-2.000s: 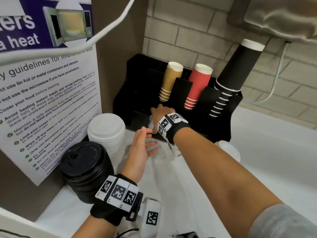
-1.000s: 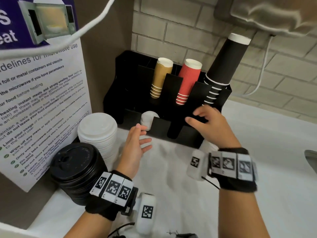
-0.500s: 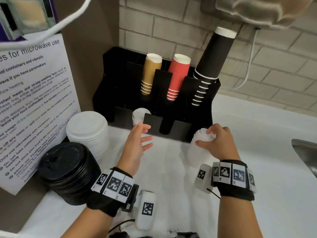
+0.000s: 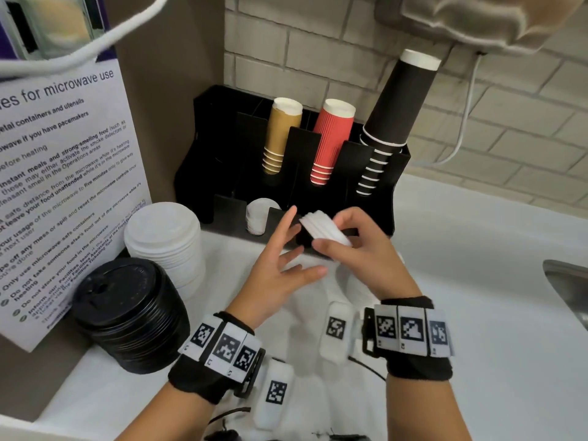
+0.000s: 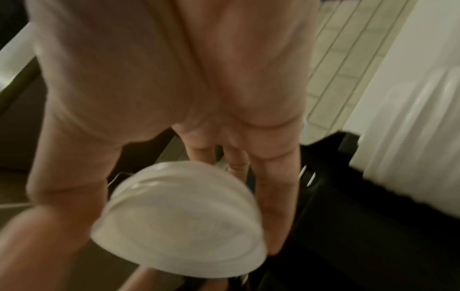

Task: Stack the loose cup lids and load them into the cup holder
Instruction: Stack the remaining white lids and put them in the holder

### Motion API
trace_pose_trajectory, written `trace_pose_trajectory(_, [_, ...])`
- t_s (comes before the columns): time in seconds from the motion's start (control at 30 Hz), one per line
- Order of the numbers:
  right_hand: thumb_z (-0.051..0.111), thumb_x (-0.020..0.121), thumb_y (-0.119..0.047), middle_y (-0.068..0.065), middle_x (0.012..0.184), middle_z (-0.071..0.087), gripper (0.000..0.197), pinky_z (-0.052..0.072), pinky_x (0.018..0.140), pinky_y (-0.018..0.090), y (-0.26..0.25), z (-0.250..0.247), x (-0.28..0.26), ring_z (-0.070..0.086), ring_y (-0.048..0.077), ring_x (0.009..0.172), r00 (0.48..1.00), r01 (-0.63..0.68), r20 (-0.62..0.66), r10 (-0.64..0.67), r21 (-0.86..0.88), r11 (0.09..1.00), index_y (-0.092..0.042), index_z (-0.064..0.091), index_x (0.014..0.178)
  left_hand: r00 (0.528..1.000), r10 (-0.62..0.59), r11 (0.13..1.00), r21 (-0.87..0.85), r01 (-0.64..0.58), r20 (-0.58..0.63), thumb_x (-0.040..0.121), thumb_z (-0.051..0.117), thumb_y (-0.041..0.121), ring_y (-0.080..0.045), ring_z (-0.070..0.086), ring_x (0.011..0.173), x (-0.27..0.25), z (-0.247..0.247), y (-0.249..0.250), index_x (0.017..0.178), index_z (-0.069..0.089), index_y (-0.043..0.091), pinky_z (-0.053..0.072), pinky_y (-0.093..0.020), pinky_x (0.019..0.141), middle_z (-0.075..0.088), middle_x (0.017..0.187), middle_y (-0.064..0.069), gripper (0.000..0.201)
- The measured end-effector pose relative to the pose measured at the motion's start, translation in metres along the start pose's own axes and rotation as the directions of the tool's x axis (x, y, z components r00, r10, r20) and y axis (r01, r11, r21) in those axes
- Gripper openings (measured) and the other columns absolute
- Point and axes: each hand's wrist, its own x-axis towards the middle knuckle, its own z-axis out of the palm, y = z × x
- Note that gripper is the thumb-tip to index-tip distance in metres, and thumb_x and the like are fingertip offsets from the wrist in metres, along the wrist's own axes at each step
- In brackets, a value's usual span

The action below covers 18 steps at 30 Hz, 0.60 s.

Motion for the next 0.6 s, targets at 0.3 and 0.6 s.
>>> trace_pose_trajectory(0.3, [0.081, 0.070, -0.033, 0.005, 0.109, 0.068, 0.048, 0.053, 0.086, 0.035, 0.004, -0.001, 0.004, 0.066, 0.022, 0.102, 0.961, -0.073, 0.276, 0.031, 0.144, 0.987, -0.019, 0.053, 0.107, 0.998, 0.060, 0.997, 0.057, -0.060, 0.011, 0.070, 0.084, 0.030, -0.006, 0.058, 0.118, -0.002, -0.017, 0.004, 0.141, 0.037, 0.046, 0.050, -0.023, 0.095, 0.054, 0.133, 0.008, 0.087])
trace_pose_trajectory(0.6, [0.085, 0.066, -0.033, -0.002, 0.110, 0.067, 0.060, 0.054, 0.086, 0.031, 0.003, -0.004, 0.007, 0.067, 0.016, 0.102, 0.950, -0.029, 0.314, -0.004, 0.101, 0.994, -0.037, 0.058, 0.120, 1.000, 0.019, 0.994, 0.106, -0.020, 0.009, 0.066, 0.080, 0.031, -0.008, 0.057, 0.120, -0.001, -0.016, 0.010, 0.144, 0.031, 0.046, 0.046, -0.041, 0.106, 0.049, 0.139, 0.007, 0.093])
